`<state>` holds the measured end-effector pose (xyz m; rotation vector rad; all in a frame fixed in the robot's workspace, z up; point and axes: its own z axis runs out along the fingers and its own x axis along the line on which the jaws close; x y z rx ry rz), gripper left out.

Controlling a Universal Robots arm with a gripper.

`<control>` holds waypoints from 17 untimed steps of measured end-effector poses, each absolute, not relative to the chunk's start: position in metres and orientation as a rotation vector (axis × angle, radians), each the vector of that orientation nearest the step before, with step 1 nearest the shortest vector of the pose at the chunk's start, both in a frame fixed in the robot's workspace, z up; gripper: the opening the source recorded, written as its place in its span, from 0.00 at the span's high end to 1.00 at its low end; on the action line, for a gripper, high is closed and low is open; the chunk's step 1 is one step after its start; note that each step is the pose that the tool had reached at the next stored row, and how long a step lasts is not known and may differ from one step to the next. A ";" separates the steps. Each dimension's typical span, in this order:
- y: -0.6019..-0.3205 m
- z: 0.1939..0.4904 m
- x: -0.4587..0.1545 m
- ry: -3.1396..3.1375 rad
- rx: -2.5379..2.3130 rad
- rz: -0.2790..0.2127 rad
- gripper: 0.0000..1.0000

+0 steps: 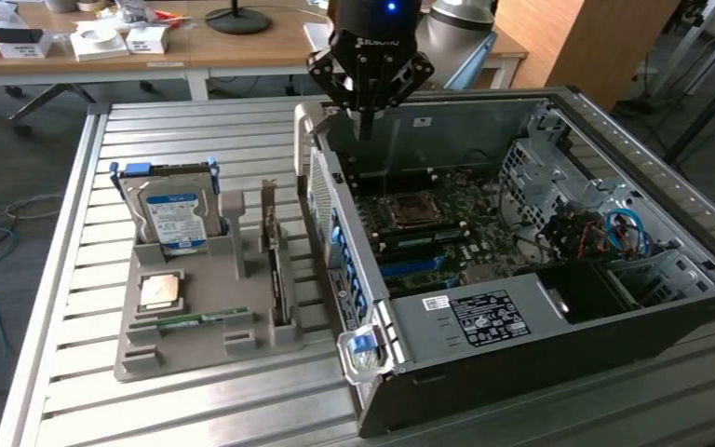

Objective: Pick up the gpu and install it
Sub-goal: 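Reach for the gpu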

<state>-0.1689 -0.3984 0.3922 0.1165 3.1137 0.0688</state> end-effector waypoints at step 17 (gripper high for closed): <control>-0.397 0.389 -0.222 3.113 0.122 0.069 0.89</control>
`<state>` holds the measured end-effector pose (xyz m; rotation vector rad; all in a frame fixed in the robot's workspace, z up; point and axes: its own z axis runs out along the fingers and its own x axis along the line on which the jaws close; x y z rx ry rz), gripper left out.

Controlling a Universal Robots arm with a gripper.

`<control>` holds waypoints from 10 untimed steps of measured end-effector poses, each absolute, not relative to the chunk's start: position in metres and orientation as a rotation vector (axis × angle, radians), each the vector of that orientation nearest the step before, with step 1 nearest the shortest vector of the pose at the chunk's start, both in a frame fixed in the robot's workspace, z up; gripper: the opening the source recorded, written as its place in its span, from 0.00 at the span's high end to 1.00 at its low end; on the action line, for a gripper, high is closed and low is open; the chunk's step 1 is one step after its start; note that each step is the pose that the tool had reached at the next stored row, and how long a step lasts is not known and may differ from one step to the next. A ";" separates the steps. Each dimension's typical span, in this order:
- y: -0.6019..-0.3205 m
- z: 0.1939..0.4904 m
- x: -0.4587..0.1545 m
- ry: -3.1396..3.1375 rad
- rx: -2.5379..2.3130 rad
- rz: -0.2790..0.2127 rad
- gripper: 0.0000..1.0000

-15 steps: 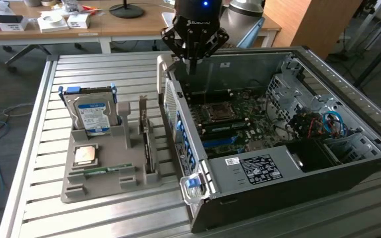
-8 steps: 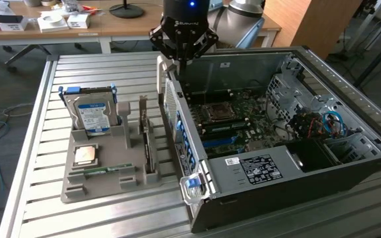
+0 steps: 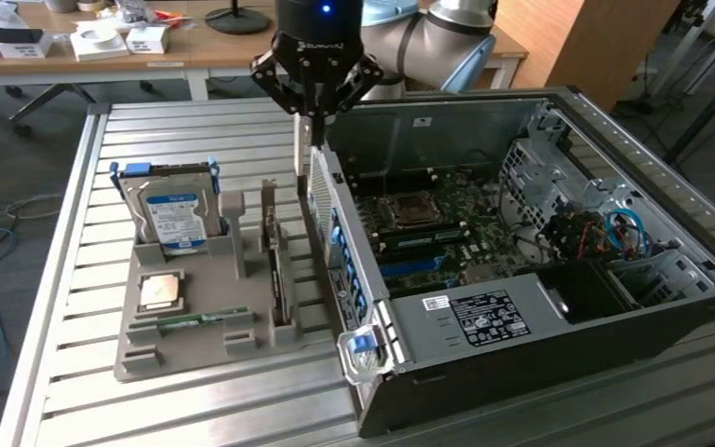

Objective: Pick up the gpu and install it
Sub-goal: 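Reach for the gpu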

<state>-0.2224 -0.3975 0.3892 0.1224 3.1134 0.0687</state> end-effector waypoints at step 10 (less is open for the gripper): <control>-0.396 0.387 -0.256 3.113 0.130 0.069 0.89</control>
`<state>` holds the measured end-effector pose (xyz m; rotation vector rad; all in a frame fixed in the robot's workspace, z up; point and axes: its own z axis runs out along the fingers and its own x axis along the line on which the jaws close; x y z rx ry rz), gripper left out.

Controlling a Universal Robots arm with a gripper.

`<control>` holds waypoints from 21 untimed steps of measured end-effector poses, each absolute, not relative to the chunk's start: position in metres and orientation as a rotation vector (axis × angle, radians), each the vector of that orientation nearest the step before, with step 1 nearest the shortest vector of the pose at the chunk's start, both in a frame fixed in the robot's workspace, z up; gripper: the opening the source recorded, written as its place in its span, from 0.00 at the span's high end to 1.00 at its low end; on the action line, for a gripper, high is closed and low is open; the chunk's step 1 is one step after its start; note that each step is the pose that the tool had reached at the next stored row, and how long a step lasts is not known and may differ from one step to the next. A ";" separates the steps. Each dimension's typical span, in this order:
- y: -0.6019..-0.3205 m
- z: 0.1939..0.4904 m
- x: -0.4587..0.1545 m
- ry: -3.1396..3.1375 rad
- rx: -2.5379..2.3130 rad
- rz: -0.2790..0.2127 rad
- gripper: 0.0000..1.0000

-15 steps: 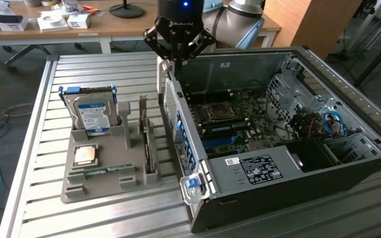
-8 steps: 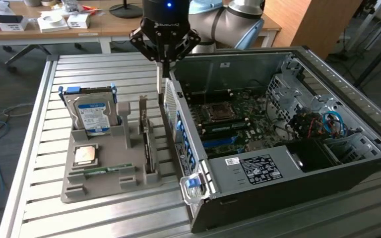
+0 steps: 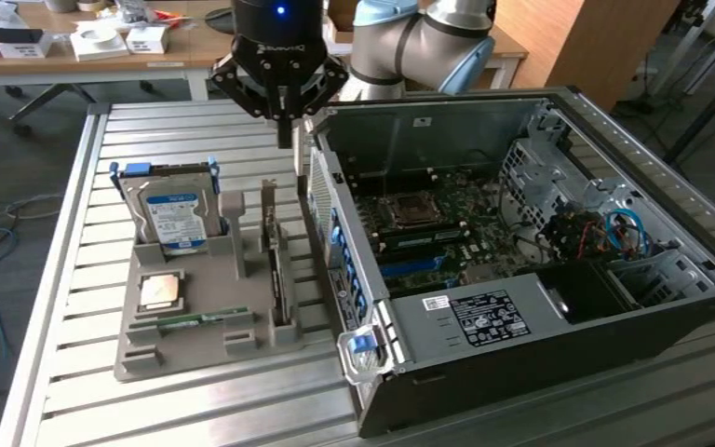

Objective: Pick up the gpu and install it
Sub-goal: 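Reach for the gpu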

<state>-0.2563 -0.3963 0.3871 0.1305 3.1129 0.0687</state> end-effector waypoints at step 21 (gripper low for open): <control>-0.407 0.387 -0.272 3.113 0.133 0.069 0.89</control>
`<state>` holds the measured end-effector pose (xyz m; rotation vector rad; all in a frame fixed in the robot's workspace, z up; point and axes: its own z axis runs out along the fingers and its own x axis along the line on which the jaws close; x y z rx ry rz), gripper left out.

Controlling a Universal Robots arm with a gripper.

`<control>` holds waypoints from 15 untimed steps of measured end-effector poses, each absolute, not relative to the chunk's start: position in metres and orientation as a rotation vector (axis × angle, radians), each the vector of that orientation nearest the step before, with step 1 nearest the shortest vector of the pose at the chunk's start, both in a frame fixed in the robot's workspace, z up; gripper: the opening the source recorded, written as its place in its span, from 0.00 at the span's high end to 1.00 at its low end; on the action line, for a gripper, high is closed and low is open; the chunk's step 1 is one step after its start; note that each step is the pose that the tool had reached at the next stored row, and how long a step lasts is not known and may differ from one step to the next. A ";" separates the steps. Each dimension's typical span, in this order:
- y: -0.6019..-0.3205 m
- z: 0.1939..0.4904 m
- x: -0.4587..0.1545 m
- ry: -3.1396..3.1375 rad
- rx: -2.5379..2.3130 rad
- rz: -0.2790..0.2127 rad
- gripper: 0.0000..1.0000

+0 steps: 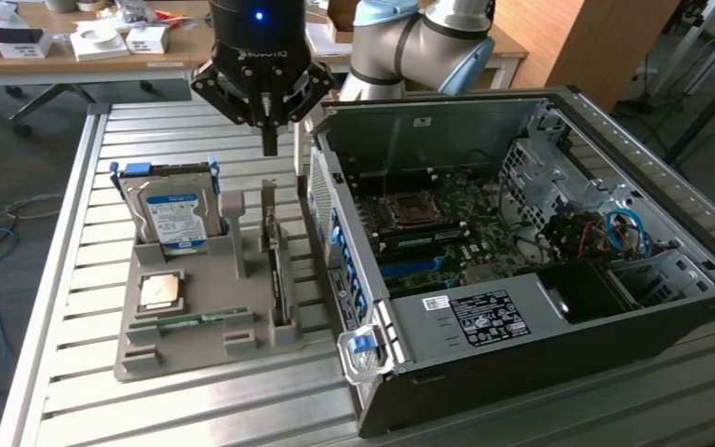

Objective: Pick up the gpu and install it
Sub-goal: 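Reach for the gpu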

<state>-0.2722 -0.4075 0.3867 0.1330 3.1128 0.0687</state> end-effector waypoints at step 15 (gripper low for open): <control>-0.438 0.387 -0.278 3.113 0.133 0.069 0.89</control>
